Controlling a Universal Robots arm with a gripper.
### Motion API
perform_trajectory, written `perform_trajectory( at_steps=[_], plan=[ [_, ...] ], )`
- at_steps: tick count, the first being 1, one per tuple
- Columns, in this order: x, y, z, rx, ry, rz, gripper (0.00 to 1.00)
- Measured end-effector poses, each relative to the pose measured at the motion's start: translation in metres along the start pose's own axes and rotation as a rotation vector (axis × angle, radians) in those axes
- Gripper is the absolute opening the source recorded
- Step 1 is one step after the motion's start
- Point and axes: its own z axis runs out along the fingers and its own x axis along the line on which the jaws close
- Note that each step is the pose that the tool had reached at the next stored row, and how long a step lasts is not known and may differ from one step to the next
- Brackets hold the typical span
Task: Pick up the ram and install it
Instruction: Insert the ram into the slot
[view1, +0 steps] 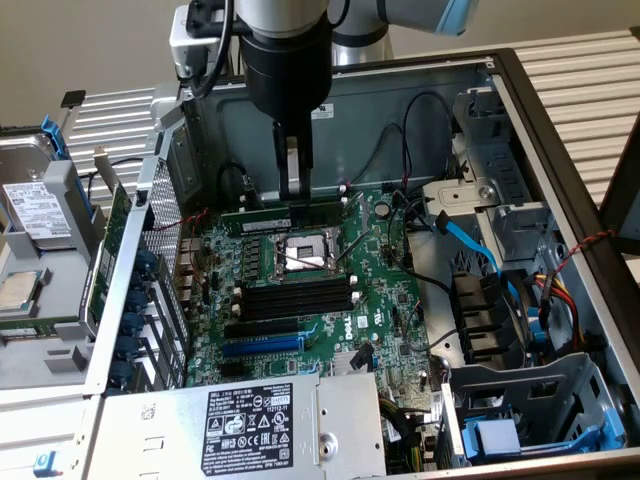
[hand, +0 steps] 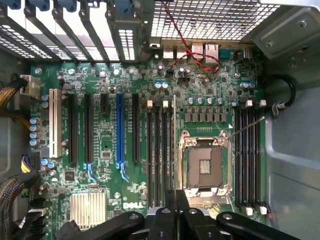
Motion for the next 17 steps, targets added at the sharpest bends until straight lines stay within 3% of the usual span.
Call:
perform_trajectory(
  at_steps=[10, 17],
  plan=[
    [0.004, -0.0002, 0.0094, 0.0005, 0.0054, 0.000, 0.12],
    [0.006, -0.0009, 0.0216, 0.0005, 0.0059, -0.001, 0.12]
  ],
)
